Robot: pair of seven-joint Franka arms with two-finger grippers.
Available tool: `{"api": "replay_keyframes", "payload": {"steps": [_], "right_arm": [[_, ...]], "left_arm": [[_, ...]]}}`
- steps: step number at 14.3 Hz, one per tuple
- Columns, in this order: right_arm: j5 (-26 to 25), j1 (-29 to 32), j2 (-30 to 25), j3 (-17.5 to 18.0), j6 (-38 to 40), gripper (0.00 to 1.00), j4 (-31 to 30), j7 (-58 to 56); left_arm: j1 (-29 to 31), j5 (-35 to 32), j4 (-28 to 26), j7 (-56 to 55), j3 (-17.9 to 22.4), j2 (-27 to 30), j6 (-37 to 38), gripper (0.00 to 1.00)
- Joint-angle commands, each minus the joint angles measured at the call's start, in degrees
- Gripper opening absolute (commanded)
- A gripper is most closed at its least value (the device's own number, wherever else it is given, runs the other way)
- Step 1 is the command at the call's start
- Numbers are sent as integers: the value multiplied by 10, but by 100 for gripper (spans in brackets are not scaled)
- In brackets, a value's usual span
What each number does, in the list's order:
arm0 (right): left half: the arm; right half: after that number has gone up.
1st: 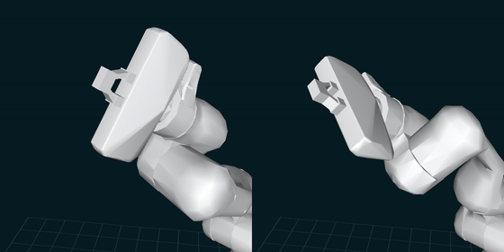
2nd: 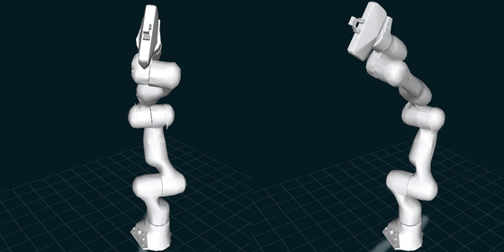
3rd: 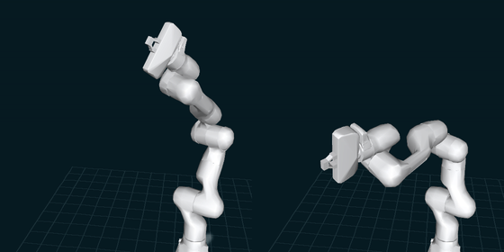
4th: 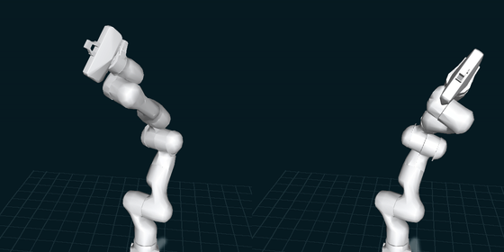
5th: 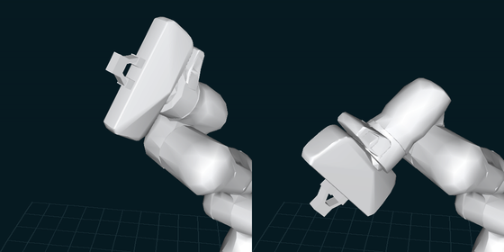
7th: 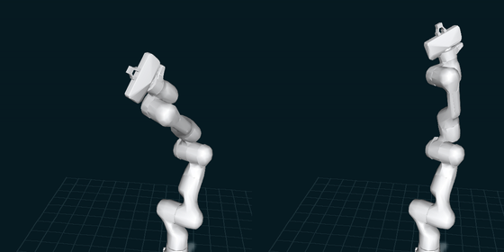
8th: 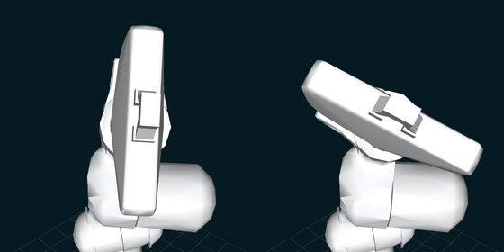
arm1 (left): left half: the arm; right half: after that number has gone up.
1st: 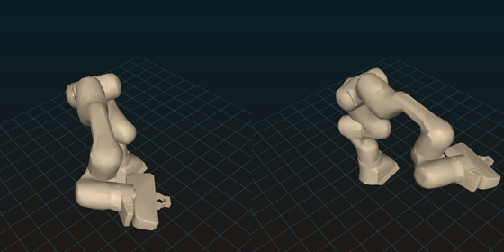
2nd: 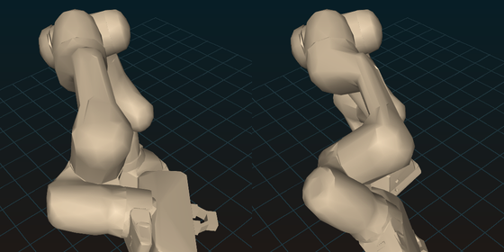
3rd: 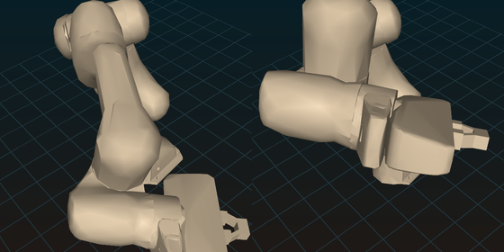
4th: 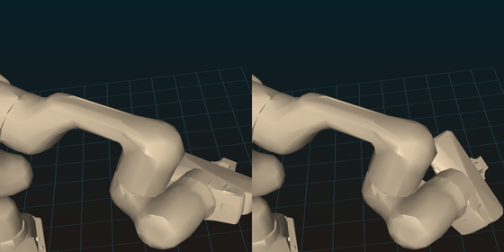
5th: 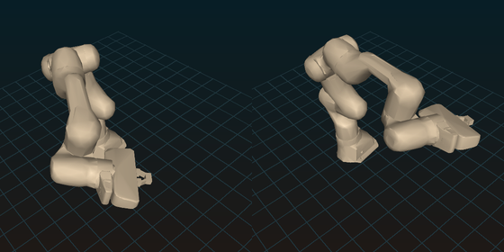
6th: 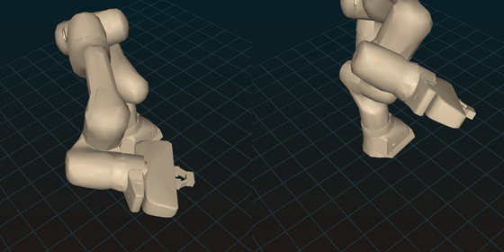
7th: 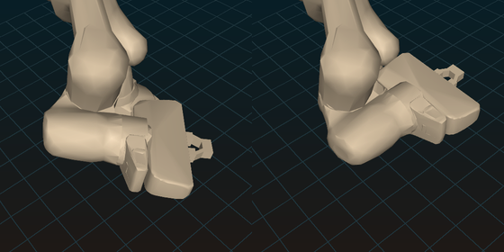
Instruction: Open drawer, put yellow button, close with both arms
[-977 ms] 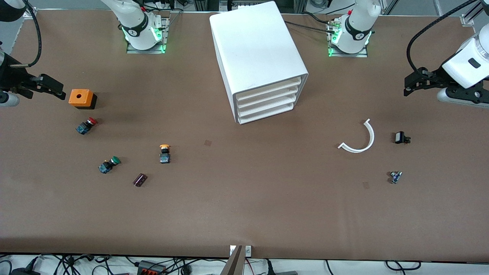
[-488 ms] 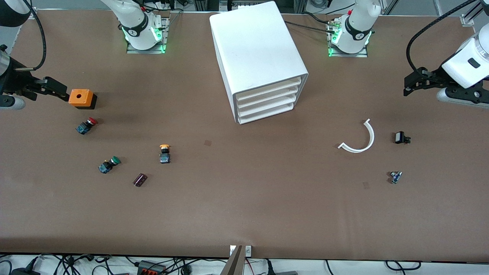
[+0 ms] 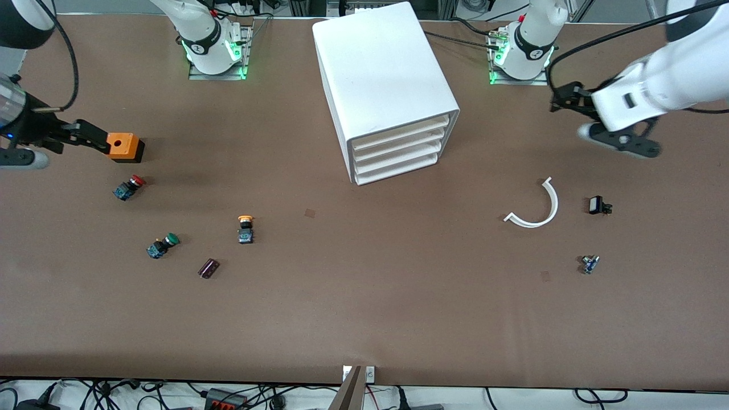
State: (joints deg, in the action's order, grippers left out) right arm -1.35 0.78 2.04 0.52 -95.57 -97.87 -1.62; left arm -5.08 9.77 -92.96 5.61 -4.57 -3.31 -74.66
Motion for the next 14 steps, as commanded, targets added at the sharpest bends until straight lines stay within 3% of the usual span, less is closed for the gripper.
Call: {"api": "replay_keyframes", "payload": {"steps": [1, 6, 11, 14], "right_arm": [[6, -21, 32, 2, -16, 100, 2, -7], [6, -55, 109, 2, -66, 100, 2, -6], [6, -107, 181, 1, -141, 100, 8, 6], [6, -112, 238, 2, -157, 100, 29, 6]], "left_arm": [[-21, 56, 11, 4, -5, -38, 16, 100], [-35, 183, -11, 57, -12, -111, -50, 100], [-32, 412, -146, 240, -12, -136, -165, 100], [-33, 467, -183, 386, -12, -163, -190, 98]]}}
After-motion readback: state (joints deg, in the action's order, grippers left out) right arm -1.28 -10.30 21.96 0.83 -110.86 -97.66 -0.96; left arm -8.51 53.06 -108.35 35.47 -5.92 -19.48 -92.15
